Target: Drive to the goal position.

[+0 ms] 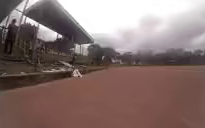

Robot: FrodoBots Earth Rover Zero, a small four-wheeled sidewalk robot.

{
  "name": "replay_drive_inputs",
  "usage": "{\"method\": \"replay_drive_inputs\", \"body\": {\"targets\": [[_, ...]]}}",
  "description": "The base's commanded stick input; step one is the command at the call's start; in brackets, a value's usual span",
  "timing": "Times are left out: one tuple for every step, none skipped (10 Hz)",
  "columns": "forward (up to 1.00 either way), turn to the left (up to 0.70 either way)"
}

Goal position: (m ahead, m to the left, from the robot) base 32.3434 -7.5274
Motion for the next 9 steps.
{"method": "replay_drive_inputs", "body": {"targets": [[1.0, -0.27], [1.0, -0.2], [1.0, -0.06], [1.0, 0.0], [1.0, 0.0], [1.0, 0.0], [1.0, 0.0], [1.0, 0.0], [1.0, 0.0]]}}
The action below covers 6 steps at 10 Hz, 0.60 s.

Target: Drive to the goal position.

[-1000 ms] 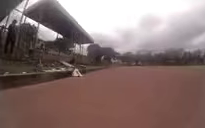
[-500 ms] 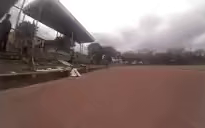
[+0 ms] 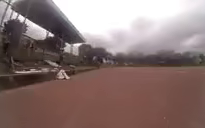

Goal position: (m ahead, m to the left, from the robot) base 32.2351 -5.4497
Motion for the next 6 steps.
{"method": "replay_drive_inputs", "body": {"targets": [[1.0, -0.07], [1.0, -0.21], [1.0, -0.19], [1.0, -0.07], [1.0, 0.0], [1.0, 0.0]]}}
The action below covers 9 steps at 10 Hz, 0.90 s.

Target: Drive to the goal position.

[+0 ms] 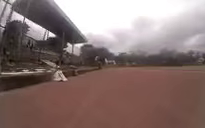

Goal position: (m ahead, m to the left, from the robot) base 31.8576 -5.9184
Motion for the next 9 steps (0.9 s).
{"method": "replay_drive_inputs", "body": {"targets": [[1.0, 0.0], [1.0, 0.0], [1.0, 0.0], [1.0, 0.0], [1.0, 0.0], [1.0, 0.0], [1.0, 0.0], [1.0, 0.0], [1.0, 0.0]]}}
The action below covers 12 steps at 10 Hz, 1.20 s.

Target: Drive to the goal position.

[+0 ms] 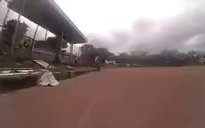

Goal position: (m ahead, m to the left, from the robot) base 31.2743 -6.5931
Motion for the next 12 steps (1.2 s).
{"method": "replay_drive_inputs", "body": {"targets": [[1.0, 0.0], [1.0, 0.0], [1.0, -0.27], [1.0, -0.27], [1.0, -0.27], [1.0, -0.27], [1.0, -0.27], [1.0, -0.27], [1.0, -0.27], [1.0, -0.27], [1.0, -0.27], [1.0, -0.27]]}}
